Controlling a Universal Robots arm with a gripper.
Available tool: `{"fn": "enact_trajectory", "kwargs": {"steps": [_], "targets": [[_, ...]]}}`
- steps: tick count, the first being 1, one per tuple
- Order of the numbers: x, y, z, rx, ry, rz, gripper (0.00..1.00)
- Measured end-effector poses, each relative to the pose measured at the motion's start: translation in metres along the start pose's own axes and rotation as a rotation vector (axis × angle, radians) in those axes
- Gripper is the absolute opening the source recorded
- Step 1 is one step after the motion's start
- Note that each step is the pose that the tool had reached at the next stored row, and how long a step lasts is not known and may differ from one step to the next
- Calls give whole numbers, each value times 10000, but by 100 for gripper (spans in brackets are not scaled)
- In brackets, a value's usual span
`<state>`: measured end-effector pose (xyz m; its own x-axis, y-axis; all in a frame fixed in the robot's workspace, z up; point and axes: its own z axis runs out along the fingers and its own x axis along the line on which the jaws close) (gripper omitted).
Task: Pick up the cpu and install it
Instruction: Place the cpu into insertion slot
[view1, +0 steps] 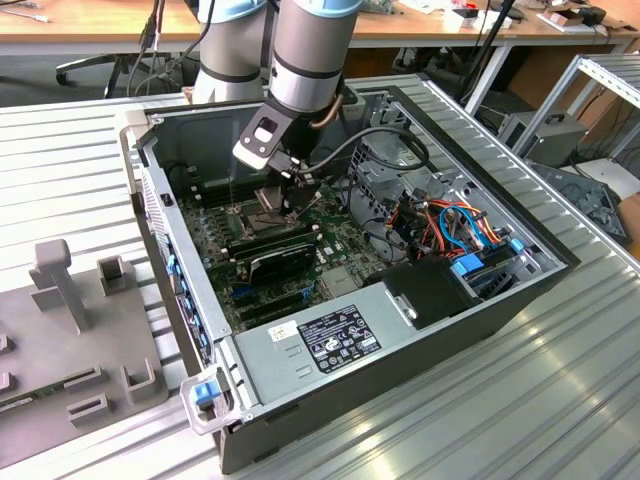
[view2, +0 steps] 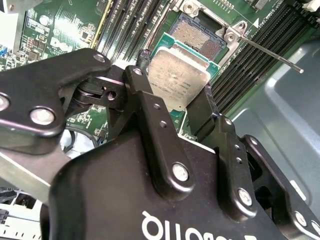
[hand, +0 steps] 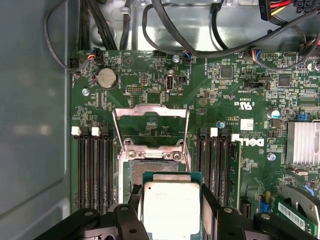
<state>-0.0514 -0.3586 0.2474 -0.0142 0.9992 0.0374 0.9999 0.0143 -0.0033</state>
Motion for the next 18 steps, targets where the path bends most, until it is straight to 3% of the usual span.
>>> {"fn": "enact_trajectory", "kwargs": {"steps": [18], "targets": [[59, -19, 72, -1, 1, -3, 55]]}}
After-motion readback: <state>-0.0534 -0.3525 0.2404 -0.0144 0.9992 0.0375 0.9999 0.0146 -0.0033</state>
